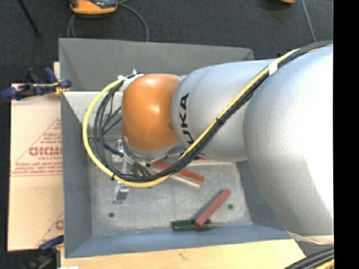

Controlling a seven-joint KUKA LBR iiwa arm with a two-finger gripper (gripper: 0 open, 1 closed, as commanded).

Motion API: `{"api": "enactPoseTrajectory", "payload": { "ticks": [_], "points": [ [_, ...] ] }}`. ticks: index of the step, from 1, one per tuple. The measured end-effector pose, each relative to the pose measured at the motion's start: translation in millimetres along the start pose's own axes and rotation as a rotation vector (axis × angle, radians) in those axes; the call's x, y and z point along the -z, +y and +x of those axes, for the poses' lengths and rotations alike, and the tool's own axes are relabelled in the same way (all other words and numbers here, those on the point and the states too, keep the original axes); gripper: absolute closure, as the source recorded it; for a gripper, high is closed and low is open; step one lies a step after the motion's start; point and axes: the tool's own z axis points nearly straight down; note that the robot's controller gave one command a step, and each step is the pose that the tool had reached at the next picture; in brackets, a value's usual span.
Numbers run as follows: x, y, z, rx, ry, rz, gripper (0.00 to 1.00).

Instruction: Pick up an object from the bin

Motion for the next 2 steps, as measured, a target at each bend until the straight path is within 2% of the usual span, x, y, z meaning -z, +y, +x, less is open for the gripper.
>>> {"api": "enactPoseTrajectory", "payload": {
  "ticks": [1,2],
  "points": [
    [0,0,0.0,0.000,0.000,0.000,0.00],
    [-35,-19,-35.5,-0.056,-0.010,-0.005,0.00]
  ]
}}
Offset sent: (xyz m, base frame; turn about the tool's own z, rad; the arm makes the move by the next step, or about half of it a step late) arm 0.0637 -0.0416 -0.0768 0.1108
